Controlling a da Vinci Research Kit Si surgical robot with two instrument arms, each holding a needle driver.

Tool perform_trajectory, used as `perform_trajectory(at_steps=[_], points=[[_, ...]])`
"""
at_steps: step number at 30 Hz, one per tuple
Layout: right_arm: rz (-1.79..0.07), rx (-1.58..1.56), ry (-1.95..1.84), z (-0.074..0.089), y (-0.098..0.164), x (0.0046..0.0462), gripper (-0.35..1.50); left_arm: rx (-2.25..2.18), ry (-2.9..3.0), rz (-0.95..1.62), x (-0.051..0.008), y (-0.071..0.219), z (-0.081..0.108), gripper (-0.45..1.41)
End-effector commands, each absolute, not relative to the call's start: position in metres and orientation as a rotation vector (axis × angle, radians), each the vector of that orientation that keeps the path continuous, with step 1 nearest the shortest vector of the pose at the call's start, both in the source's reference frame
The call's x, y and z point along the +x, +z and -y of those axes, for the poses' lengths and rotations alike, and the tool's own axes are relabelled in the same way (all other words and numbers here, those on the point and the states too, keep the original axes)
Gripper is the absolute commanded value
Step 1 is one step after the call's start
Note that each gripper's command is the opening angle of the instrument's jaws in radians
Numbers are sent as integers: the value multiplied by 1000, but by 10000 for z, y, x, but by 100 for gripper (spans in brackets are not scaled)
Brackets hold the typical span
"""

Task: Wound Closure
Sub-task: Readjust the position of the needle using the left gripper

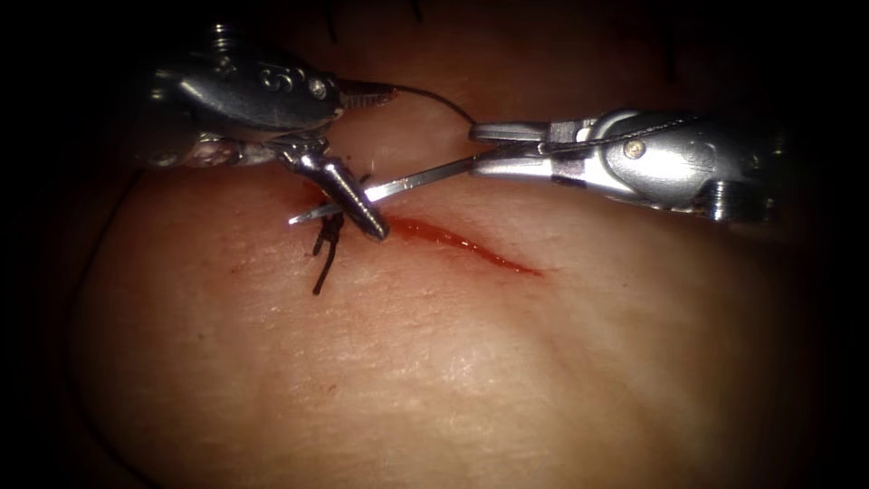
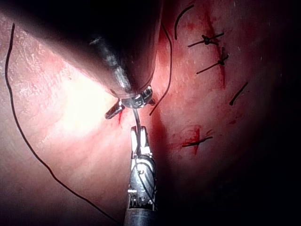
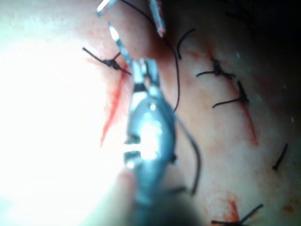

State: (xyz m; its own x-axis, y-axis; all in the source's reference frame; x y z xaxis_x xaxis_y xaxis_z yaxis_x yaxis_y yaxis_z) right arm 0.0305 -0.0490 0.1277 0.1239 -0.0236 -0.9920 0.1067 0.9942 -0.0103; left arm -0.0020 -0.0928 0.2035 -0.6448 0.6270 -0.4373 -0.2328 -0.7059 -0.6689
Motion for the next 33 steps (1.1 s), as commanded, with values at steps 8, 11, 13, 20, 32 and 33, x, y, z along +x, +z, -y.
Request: perform_trajectory(at_steps=[8, 11, 13, 20, 32, 33], points=[[-1427, 44, -239, 497, 1272, 328, -35, -782, 2440, 853, -32, 2066, 951, 114], [-1425, 40, -263, 499, 1269, 331, -35, -760, 2457, 863, -35, 2070, 953, 111], [-1419, 38, -279, 501, 1267, 334, -35, -755, 2462, 872, -37, 2071, 954, 108], [-1410, 44, -315, 507, 1261, 338, -35, -749, 2480, 915, -37, 2070, 954, 51], [-1403, 47, -339, 511, 1259, 341, -35, -771, 2515, 1006, -28, 2067, 957, -45], [-1401, 45, -337, 510, 1259, 341, -35, -779, 2518, 1015, -27, 2067, 957, -45]])
